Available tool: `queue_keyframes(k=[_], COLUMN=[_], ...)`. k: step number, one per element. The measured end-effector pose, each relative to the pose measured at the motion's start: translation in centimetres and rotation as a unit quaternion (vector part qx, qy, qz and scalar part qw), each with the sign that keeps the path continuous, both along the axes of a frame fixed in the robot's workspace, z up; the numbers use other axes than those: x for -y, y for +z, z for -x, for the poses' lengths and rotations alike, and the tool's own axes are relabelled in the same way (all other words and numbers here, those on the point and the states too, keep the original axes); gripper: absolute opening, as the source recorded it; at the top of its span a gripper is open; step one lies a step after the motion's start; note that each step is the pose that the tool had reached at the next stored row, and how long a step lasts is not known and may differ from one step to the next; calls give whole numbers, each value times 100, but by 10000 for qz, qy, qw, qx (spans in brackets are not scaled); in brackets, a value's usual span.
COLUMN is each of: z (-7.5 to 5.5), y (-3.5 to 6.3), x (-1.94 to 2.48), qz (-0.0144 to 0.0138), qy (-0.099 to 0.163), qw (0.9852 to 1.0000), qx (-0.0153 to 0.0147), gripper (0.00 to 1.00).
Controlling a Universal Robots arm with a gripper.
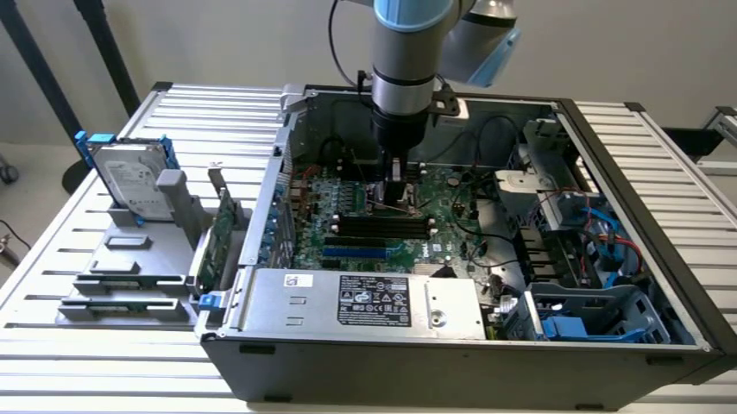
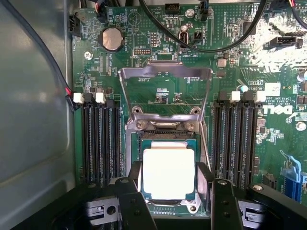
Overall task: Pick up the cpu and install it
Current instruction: 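Place the cpu into insertion slot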
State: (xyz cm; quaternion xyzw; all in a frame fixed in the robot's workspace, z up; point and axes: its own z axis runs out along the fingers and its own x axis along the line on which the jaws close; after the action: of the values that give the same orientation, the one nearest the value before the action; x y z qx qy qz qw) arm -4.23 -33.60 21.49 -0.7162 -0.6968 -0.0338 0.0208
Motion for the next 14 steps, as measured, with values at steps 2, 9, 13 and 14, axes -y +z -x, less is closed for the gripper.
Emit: queue_keyframes(k=[2,9,13,14], z=[-5,-10,-10,-11], y=[-13,-56,-69,-73], x=[-13,-24,-35,-39], qz=[-1,2,4,6], qy=[-2,-3,-3,-3], qw=[10000,10000,10000,10000], qx=[-1,-3,-2,-1], gripper=[54,54,54,54])
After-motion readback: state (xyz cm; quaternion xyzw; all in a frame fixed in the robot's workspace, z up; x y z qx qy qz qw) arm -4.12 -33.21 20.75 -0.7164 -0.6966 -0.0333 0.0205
